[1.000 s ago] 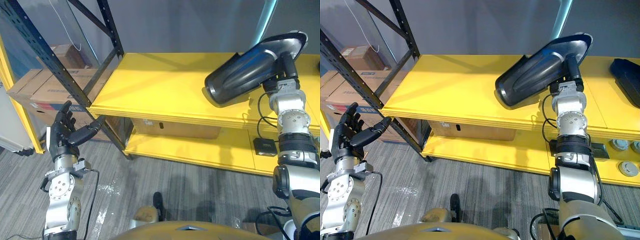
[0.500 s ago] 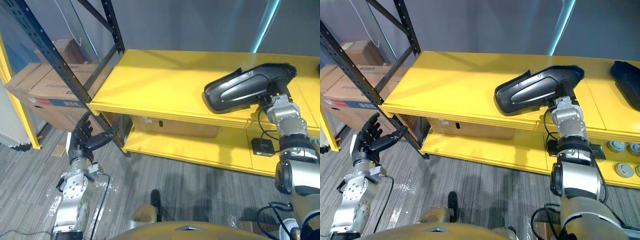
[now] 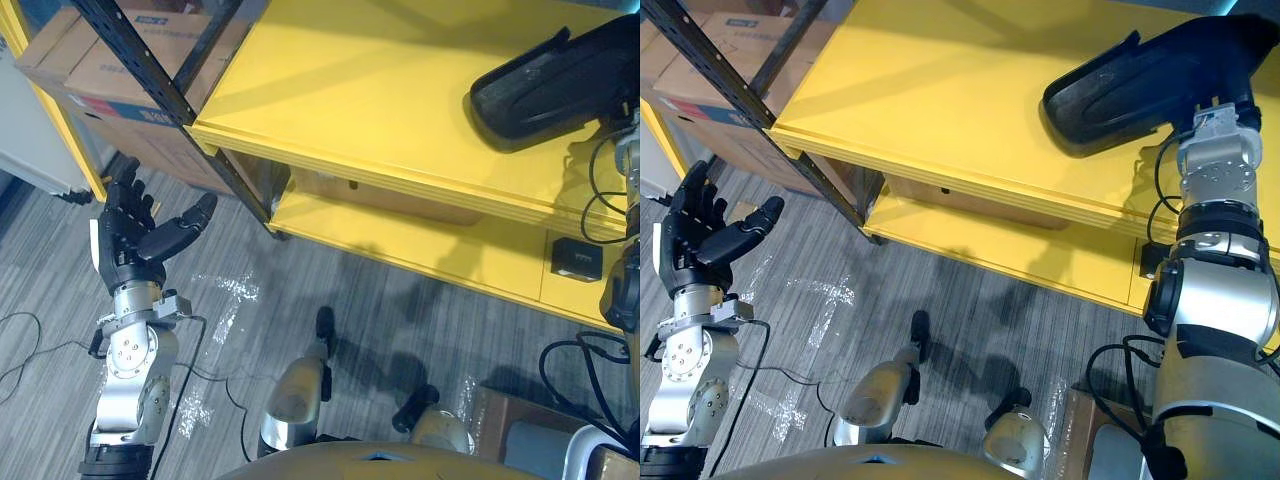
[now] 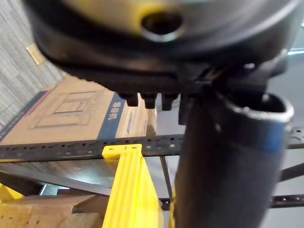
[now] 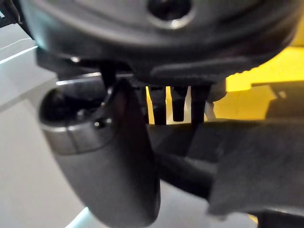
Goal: Walk over and take three plastic housings, then place them on the shelf
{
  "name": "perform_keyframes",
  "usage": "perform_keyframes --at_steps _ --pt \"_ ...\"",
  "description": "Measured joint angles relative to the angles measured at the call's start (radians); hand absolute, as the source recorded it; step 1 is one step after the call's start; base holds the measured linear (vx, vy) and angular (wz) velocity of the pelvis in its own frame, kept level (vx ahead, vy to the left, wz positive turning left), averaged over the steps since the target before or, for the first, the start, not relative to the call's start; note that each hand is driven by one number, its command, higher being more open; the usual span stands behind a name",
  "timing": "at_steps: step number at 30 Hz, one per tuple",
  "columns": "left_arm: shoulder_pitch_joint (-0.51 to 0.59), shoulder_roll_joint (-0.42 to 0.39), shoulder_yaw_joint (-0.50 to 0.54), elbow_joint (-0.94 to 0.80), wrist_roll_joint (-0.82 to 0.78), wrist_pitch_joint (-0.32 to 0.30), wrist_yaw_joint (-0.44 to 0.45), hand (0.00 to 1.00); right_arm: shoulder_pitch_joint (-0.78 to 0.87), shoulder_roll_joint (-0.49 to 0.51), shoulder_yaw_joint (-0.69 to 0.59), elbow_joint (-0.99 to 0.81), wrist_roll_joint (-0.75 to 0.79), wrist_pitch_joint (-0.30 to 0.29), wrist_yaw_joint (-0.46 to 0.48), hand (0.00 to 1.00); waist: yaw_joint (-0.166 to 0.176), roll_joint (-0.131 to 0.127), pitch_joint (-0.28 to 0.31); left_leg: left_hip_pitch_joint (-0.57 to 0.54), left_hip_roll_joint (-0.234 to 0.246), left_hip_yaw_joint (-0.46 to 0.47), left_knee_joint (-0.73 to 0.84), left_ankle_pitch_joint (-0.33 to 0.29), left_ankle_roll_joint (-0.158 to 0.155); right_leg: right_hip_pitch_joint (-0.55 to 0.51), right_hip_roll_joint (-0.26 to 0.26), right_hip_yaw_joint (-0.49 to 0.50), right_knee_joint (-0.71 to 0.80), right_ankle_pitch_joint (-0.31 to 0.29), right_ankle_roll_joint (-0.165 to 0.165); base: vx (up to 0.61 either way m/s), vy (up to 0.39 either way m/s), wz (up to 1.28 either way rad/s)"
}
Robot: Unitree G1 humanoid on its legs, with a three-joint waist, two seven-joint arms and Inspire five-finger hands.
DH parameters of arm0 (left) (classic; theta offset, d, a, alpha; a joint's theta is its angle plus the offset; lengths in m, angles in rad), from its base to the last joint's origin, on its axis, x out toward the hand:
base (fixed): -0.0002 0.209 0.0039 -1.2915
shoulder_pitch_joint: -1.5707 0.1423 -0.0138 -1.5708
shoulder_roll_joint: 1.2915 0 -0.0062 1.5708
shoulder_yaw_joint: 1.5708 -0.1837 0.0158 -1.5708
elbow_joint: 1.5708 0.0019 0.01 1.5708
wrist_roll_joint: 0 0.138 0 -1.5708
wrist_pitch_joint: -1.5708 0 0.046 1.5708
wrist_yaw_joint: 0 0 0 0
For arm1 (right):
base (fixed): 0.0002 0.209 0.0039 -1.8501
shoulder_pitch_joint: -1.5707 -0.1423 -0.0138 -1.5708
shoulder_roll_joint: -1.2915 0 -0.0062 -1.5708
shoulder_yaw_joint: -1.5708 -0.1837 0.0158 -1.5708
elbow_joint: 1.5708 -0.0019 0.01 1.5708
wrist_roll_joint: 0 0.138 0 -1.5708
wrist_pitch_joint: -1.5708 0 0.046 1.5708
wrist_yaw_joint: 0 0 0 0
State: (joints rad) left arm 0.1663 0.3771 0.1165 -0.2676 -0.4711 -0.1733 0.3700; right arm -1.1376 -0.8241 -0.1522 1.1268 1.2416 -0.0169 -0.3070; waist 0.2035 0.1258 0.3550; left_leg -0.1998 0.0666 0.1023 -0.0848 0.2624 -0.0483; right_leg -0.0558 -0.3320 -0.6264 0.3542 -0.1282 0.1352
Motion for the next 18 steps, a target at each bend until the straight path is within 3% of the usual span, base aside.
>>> perform_keyframes --at_steps 8,12,15,18 --pt "0.009 0.031 0.042 0.0 -0.04 -0.001 -0.013 1.0 0.0 -0.01 0.024 -0.001 -0.098 -0.019 -0.007 1.0 0.007 -0.022 0.015 0.006 -0.001 -0.013 0.001 0.013 0.002 -0.006 -0.009 0.003 0.054 -0.045 -0.004 0.03 -0.102 0.06" --pt "0.041 0.031 0.062 -0.014 -0.067 -0.005 -0.036 1.0 -0.004 -0.049 0.074 0.0 -0.18 0.068 -0.019 1.0 0.012 -0.023 0.015 0.024 0.003 -0.013 0.0 0.013 0.001 0.011 -0.005 0.003 0.055 -0.052 -0.008 -0.02 -0.077 -0.03" --pt "0.047 0.03 0.064 -0.015 -0.071 -0.006 -0.058 1.0 -0.034 -0.051 0.111 0.0 -0.343 0.163 -0.054 1.0 0.013 -0.025 0.017 0.05 0.019 -0.006 -0.001 0.004 -0.007 0.037 0.013 0.01 0.036 -0.051 -0.008 -0.06 -0.067 -0.1" --pt "0.06 0.03 0.063 -0.015 -0.071 -0.007 -0.075 1.0 -0.066 -0.056 0.146 -0.003 -0.454 0.206 -0.049 1.0 0.014 -0.027 0.016 0.062 0.03 0.011 -0.004 -0.001 -0.008 0.043 0.028 0.026 0.017 -0.043 -0.01 -0.03 -0.042 -0.19"
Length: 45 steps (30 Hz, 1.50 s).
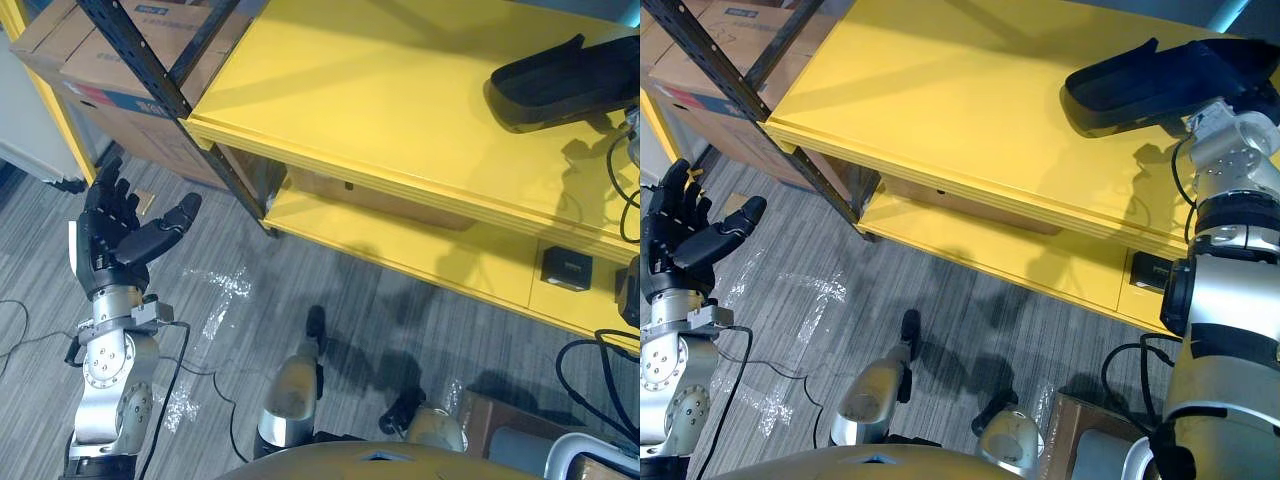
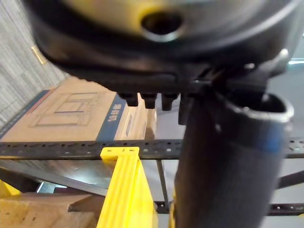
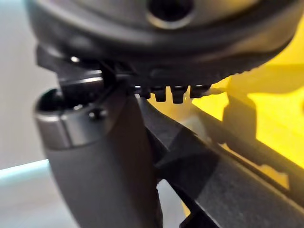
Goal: Walk over and take three plastic housings, then place them on the shelf
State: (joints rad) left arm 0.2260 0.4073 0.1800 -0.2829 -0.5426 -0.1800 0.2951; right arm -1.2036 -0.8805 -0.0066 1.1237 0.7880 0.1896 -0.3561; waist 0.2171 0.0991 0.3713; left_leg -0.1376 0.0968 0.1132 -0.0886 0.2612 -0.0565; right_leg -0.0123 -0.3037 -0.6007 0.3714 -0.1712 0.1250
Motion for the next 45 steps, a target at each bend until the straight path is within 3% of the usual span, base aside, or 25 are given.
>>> perform_keyframes --at_steps 3,10,14,17,20,24,26,28,31,34,39,45 --pt "0.009 -0.001 0.0 0.0 0.001 0.0 -0.032 1.0 -0.008 -0.048 0.024 -0.001 -0.164 0.051 0.045 1.0 -0.001 -0.003 -0.001 0.017 0.007 0.011 0.0 -0.006 0.001 0.022 0.015 0.005 -0.033 0.019 0.008 0.02 -0.034 -0.1" --pt "0.003 -0.002 -0.003 0.008 0.002 0.0 -0.088 1.0 -0.029 -0.075 0.135 -0.102 -0.62 0.092 0.1 1.0 -0.031 -0.027 -0.015 0.065 0.023 0.043 -0.001 -0.017 0.001 0.091 0.047 0.015 -0.126 0.062 0.015 0.03 -0.049 -0.12" --pt "0.004 -0.002 -0.011 0.036 0.003 0.005 -0.117 1.0 -0.024 -0.077 0.177 -0.105 -0.709 0.14 0.138 1.0 -0.034 -0.049 -0.069 0.081 0.032 0.059 -0.001 -0.03 -0.004 0.123 0.07 0.02 -0.188 0.087 0.015 0.01 -0.046 -0.11" --pt "0.006 -0.002 -0.011 0.046 0.004 0.012 -0.127 1.0 0.0 -0.077 0.196 -0.107 -0.742 0.145 0.152 1.0 -0.033 -0.053 -0.089 0.098 0.036 0.066 -0.001 -0.035 -0.004 0.15 0.082 0.021 -0.222 0.102 0.014 0.0 -0.049 -0.07" --pt "0.012 -0.003 -0.01 0.043 0.003 0.015 -0.137 1.0 0.065 -0.077 0.208 -0.135 -0.742 0.097 0.152 1.0 -0.03 -0.051 -0.115 0.105 0.031 0.072 -0.001 -0.041 -0.004 0.166 0.09 0.02 -0.251 0.117 0.015 -0.03 -0.008 -0.05" --pt "0.013 -0.015 -0.01 0.042 0.004 0.027 -0.15 1.0 0.22 -0.075 0.213 -0.365 -0.741 -0.002 0.183 1.0 -0.034 -0.038 -0.143 0.107 0.027 0.08 -0.001 -0.051 -0.007 0.17 0.089 0.017 -0.271 0.129 0.017 -0.03 0.002 -0.06" --pt "0.017 -0.044 -0.01 0.037 0.004 0.027 -0.156 1.0 0.317 -0.044 0.213 -0.514 -0.741 -0.082 0.213 1.0 -0.043 -0.036 -0.16 0.109 0.024 0.082 -0.001 -0.051 -0.006 0.175 0.088 0.016 -0.279 0.134 0.02 0.0 0.0 0.0" --pt "0.025 -0.061 -0.01 0.024 0.006 0.027 -0.167 1.0 0.376 0.011 0.221 -0.601 -0.745 -0.175 0.26 1.0 -0.055 -0.039 -0.172 0.113 0.019 0.08 -0.001 -0.047 -0.006 0.185 0.086 0.011 -0.287 0.136 0.022 0.02 -0.019 0.06" --pt "0.027 -0.07 -0.01 -0.014 0.044 0.024 -0.184 1.0 0.436 0.026 0.261 -0.683 -0.772 -0.267 0.342 1.0 -0.052 -0.04 -0.176 0.113 0.015 0.07 -0.001 -0.044 -0.007 0.193 0.084 -0.001 -0.287 0.136 0.022 0.0 -0.019 0.11" --pt "0.048 -0.076 -0.008 -0.026 0.044 0.021 -0.198 1.0 0.456 0.029 0.3 -0.705 -0.774 -0.313 0.426 1.0 -0.051 -0.04 -0.176 0.114 0.011 0.056 -0.001 -0.041 -0.008 0.204 0.082 -0.014 -0.287 0.136 0.023 -0.04 -0.003 0.14" --pt "0.092 -0.078 -0.001 -0.026 0.044 0.021 -0.207 1.0 0.493 0.029 0.308 -0.706 -0.767 -0.31 0.523 1.0 -0.045 -0.05 -0.182 0.109 0.008 0.046 -0.001 -0.05 -0.013 0.207 0.081 -0.026 -0.288 0.136 0.022 -0.06 0.012 0.07" --pt "0.1 -0.079 0.0 -0.026 0.044 0.021 -0.222 1.0 0.526 0.029 0.308 -0.707 -0.721 -0.231 0.621 1.0 -0.043 -0.057 -0.186 0.108 0.004 0.054 -0.001 -0.054 -0.005 0.203 0.076 -0.023 -0.287 0.135 0.021 -0.04 0.009 0.0"
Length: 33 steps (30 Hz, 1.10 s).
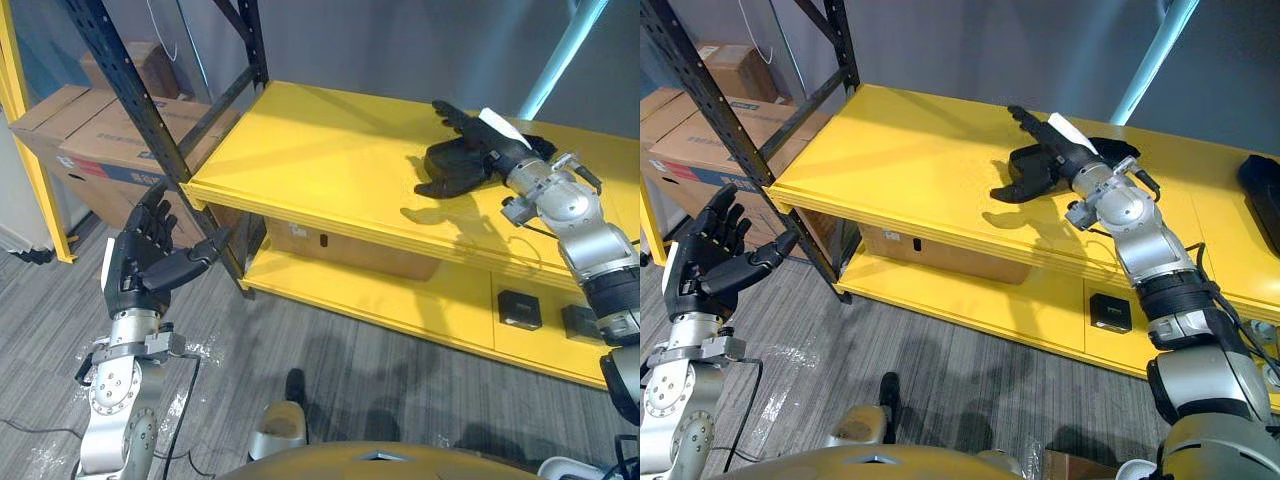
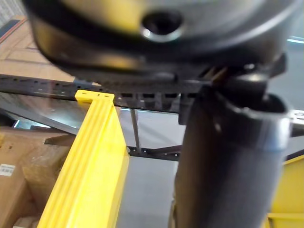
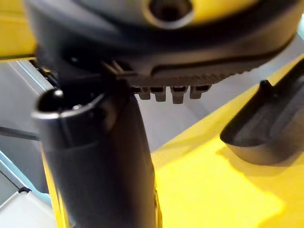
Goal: Walk over and take three plastic housings, then place them on the shelf
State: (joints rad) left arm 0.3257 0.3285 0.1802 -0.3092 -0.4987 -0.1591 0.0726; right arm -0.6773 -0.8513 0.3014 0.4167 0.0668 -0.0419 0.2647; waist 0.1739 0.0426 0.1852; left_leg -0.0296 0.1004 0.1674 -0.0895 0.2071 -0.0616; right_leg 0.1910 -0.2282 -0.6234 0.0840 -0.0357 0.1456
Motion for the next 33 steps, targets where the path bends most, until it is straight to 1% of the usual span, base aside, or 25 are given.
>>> perform_keyframes --at_steps 2,3,6,7,8,10,11,12,13,14,16,17,18,20,24,26,29,31,33 --pt "0.001 -0.001 0.0 0.0 0.0 0.0 -0.008 1.0 0.005 0.0 0.0 0.0 0.011 0.018 0.025 1.0 0.0 0.0 0.0 -0.001 0.0 0.003 0.0 0.0 0.001 -0.008 0.0 0.003 0.001 0.0 0.0 -0.01 -0.004 -0.03" --pt "0.002 -0.003 0.0 0.0 0.0 0.0 -0.012 1.0 0.007 0.0 0.0 -0.002 0.019 0.03 0.046 1.0 0.0 0.0 0.0 -0.009 0.001 0.008 0.0 0.0 0.001 -0.022 -0.001 0.01 0.004 -0.001 -0.001 -0.03 -0.007 -0.08" --pt "0.001 -0.006 0.0 0.0 -0.001 -0.001 -0.012 1.0 0.01 0.0 0.0 -0.005 0.018 0.054 0.074 1.0 -0.002 -0.002 0.001 -0.035 0.003 0.02 0.002 0.008 0.0 -0.06 -0.008 0.026 0.029 -0.002 -0.002 0.01 -0.012 -0.11" --pt "0.001 -0.006 0.0 0.0 -0.001 -0.002 -0.014 1.0 0.02 0.0 0.0 -0.005 0.017 0.06 0.08 1.0 -0.005 -0.004 0.002 -0.04 0.0 0.023 0.004 0.016 0.01 -0.072 -0.016 0.029 0.045 -0.003 0.001 0.03 -0.013 -0.05" --pt "0.001 -0.006 0.0 0.0 -0.001 -0.003 -0.014 1.0 0.028 0.0 0.0 -0.005 0.017 0.062 0.081 1.0 -0.008 -0.006 0.003 -0.04 -0.002 0.023 0.004 0.016 0.01 -0.073 -0.019 0.029 0.049 -0.005 0.002 0.03 -0.023 -0.02" --pt "0.0 -0.006 0.005 -0.001 -0.008 -0.042 -0.019 1.0 0.033 0.0 0.0 -0.006 0.016 0.072 0.08 1.0 -0.01 -0.016 0.017 -0.041 -0.005 0.032 0.006 0.017 0.011 -0.101 -0.038 0.046 0.095 -0.027 0.003 0.01 -0.027 -0.1" --pt "-0.002 -0.006 0.016 -0.008 -0.011 -0.068 -0.021 1.0 0.032 0.0 -0.001 -0.014 0.016 0.072 0.078 1.0 -0.01 -0.027 0.028 -0.051 -0.005 0.041 0.006 0.018 0.01 -0.133 -0.049 0.058 0.136 -0.045 0.0 -0.02 -0.023 -0.17" --pt "-0.006 -0.006 0.026 -0.012 -0.011 -0.083 -0.023 1.0 0.031 0.0 -0.001 -0.024 0.016 0.073 0.076 1.0 -0.01 -0.032 0.039 -0.054 -0.004 0.044 0.007 0.018 0.01 -0.148 -0.054 0.066 0.157 -0.054 -0.002 -0.04 -0.038 -0.17" --pt "-0.022 -0.005 0.047 -0.017 -0.02 -0.11 -0.03 1.0 0.023 -0.001 -0.002 -0.043 0.015 0.073 0.07 1.0 -0.012 -0.047 0.078 -0.069 -0.001 0.048 0.037 0.008 0.008 -0.172 -0.066 0.08 0.201 -0.073 -0.007 -0.08 -0.048 -0.15" --pt "-0.049 -0.004 0.06 -0.017 -0.041 -0.131 -0.03 1.0 0.002 -0.001 -0.008 -0.06 0.015 0.07 0.059 1.0 -0.014 -0.055 0.124 -0.087 0.004 0.049 0.085 -0.02 0.003 -0.189 -0.077 0.089 0.244 -0.093 -0.015 -0.13 -0.056 -0.16" --pt "-0.091 -0.003 0.072 -0.02 -0.049 -0.148 -0.03 1.0 -0.051 -0.003 -0.01 -0.08 0.013 0.07 0.036 1.0 -0.014 -0.059 0.176 -0.136 0.019 0.056 0.158 -0.045 0.003 -0.239 -0.086 0.109 0.301 -0.116 -0.03 -0.15 -0.042 -0.16" --pt "-0.098 -0.003 0.072 -0.028 -0.051 -0.148 -0.03 1.0 -0.062 -0.004 -0.012 -0.085 0.012 0.07 0.03 1.0 -0.013 -0.059 0.189 -0.145 0.022 0.056 0.168 -0.05 0.006 -0.249 -0.087 0.11 0.311 -0.122 -0.033 -0.12 -0.038 -0.11" --pt "-0.103 -0.003 0.072 -0.059 -0.051 -0.149 -0.031 1.0 -0.073 -0.004 -0.022 -0.103 -0.006 0.07 0.025 1.0 -0.013 -0.06 0.216 -0.158 0.03 0.056 0.184 -0.053 0.007 -0.263 -0.087 0.112 0.329 -0.129 -0.04 -0.09 -0.033 -0.05" --pt "-0.104 -0.003 0.072 -0.101 -0.045 -0.149 -0.031 1.0 -0.075 -0.005 -0.039 -0.139 -0.023 0.066 0.008 1.0 -0.014 -0.063 0.24 -0.177 0.038 0.059 0.192 -0.052 0.006 -0.29 -0.086 0.118 0.349 -0.134 -0.047 -0.1 -0.046 -0.06" --pt "-0.106 0.001 0.073 -0.105 -0.042 -0.149 -0.019 1.0 -0.074 -0.009 -0.048 -0.18 -0.024 0.068 0.007 1.0 -0.015 -0.068 0.246 -0.189 0.043 0.071 0.193 -0.049 0.008 -0.314 -0.084 0.13 0.355 -0.135 -0.049 -0.02 -0.031 -0.08" --pt "-0.12 0.003 0.074 -0.105 -0.043 -0.149 -0.007 1.0 -0.073 -0.02 -0.064 -0.216 -0.024 0.077 0.013 1.0 -0.018 -0.073 0.265 -0.19 0.043 0.076 0.192 -0.048 0.01 -0.319 -0.084 0.136 0.356 -0.134 -0.049 0.01 -0.019 -0.07" --pt "-0.124 0.01 0.075 -0.105 -0.043 -0.149 -0.006 1.0 -0.048 -0.03 -0.103 -0.274 -0.023 0.103 0.05 1.0 -0.019 -0.084 0.272 -0.19 0.043 0.087 0.193 -0.046 0.009 -0.328 -0.086 0.147 0.358 -0.131 -0.043 0.03 -0.019 -0.08" --pt "-0.121 0.026 0.08 -0.105 -0.044 -0.149 -0.006 1.0 -0.018 -0.065 -0.121 -0.315 -0.023 0.107 0.077 1.0 -0.019 -0.088 0.274 -0.188 0.043 0.092 0.195 -0.047 0.008 -0.329 -0.086 0.151 0.361 -0.13 -0.042 0.05 -0.024 -0.07" --pt "-0.12 0.03 0.095 -0.105 -0.044 -0.149 -0.008 1.0 0.024 -0.089 -0.159 -0.356 -0.021 0.122 0.114 1.0 -0.02 -0.093 0.276 -0.186 0.048 0.101 0.216 -0.061 0.006 -0.326 -0.084 0.162 0.36 -0.13 -0.042 0.05 -0.022 -0.13"
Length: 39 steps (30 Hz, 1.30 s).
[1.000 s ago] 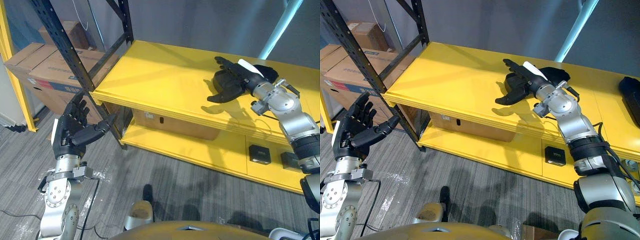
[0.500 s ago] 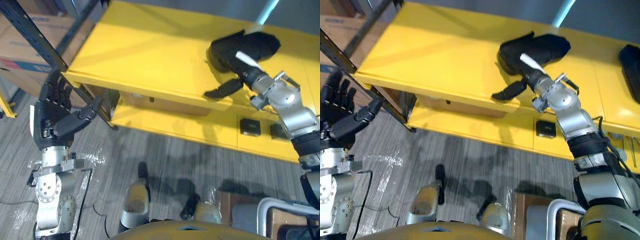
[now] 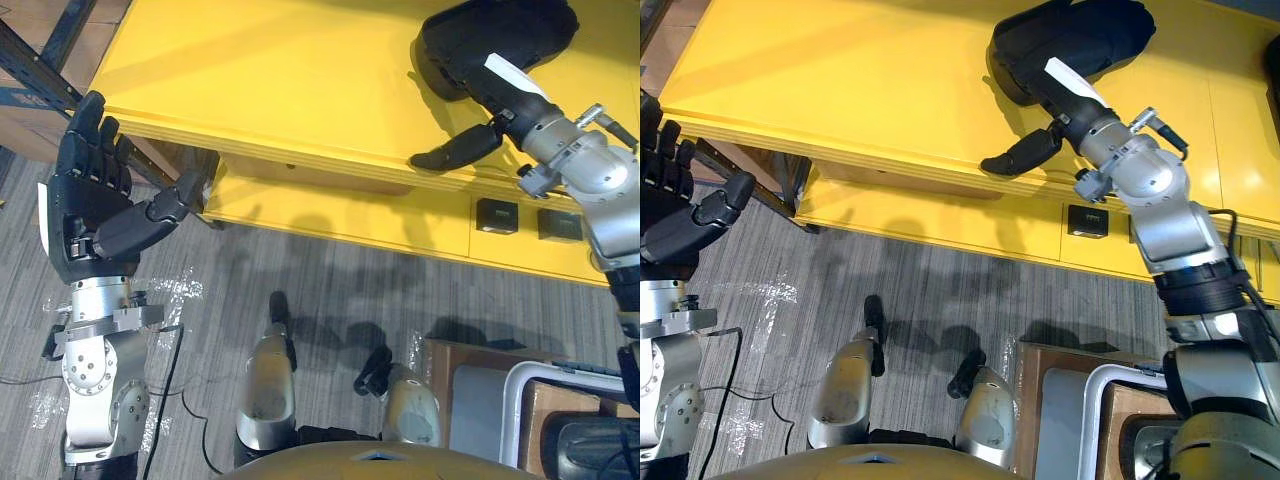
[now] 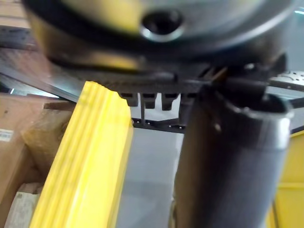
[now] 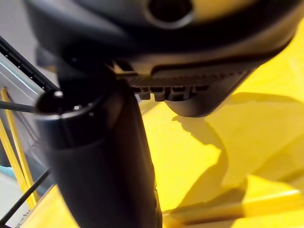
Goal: Walk over and take three plastic housings, then place them on the shelf
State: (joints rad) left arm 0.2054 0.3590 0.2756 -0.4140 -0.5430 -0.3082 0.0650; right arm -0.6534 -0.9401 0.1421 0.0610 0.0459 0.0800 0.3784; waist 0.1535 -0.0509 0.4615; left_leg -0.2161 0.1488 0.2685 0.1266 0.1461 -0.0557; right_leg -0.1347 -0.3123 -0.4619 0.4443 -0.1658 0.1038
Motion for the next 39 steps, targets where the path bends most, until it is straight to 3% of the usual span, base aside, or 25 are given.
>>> perform_keyframes --at_steps 10,17,22,27,29,33,39 --pt "0.008 0.007 0.018 0.0 0.0 0.003 -0.035 1.0 0.132 -0.008 -0.125 -0.013 0.001 0.024 0.064 1.0 -0.037 -0.019 -0.002 0.034 0.01 0.035 0.028 -0.037 0.002 0.037 0.014 0.032 -0.052 0.021 0.011 0.0 0.011 -0.12" --pt "0.013 0.026 0.018 0.001 0.0 0.023 -0.056 1.0 0.179 -0.009 -0.133 -0.001 0.0 0.016 0.073 1.0 -0.049 -0.055 -0.027 0.056 0.021 0.061 0.033 -0.053 -0.002 0.061 0.033 0.054 -0.098 0.049 0.016 0.03 0.007 -0.12" --pt "0.013 0.026 0.013 0.025 0.0 0.03 -0.066 1.0 0.174 -0.087 -0.133 0.047 -0.001 -0.096 -0.012 1.0 -0.053 -0.055 -0.035 0.057 0.023 0.072 0.044 -0.063 0.0 0.074 0.038 0.06 -0.131 0.07 0.024 0.02 0.02 -0.06" --pt "0.029 0.025 0.003 0.038 0.001 0.03 -0.068 1.0 0.171 -0.087 -0.133 0.052 -0.019 -0.197 -0.017 1.0 -0.052 -0.046 -0.077 0.059 0.022 0.071 0.045 -0.07 -0.001 0.087 0.041 0.054 -0.15 0.074 0.027 0.01 0.002 0.01" --pt "0.029 0.024 -0.005 0.038 0.0 0.031 -0.066 1.0 0.171 -0.087 -0.126 0.045 -0.077 -0.209 -0.017 1.0 -0.049 -0.04 -0.08 0.059 0.021 0.069 0.045 -0.07 -0.001 0.087 0.039 0.053 -0.149 0.074 0.027 -0.01 0.006 0.04" --pt "0.033 0.013 -0.023 0.038 0.0 0.031 -0.061 1.0 0.171 -0.07 -0.072 0.049 -0.182 -0.174 -0.055 1.0 -0.044 -0.027 -0.085 0.05 0.015 0.056 0.044 -0.069 0.001 0.088 0.036 0.039 -0.149 0.074 0.027 -0.01 0.006 0.09" --pt "0.04 -0.014 -0.046 0.038 0.001 0.041 -0.038 1.0 0.149 0.002 -0.032 0.097 -0.324 -0.03 -0.108 1.0 -0.035 0.001 -0.094 0.05 0.008 0.046 0.036 -0.06 0.004 0.09 0.029 0.029 -0.141 0.071 0.025 -0.01 0.001 0.06"
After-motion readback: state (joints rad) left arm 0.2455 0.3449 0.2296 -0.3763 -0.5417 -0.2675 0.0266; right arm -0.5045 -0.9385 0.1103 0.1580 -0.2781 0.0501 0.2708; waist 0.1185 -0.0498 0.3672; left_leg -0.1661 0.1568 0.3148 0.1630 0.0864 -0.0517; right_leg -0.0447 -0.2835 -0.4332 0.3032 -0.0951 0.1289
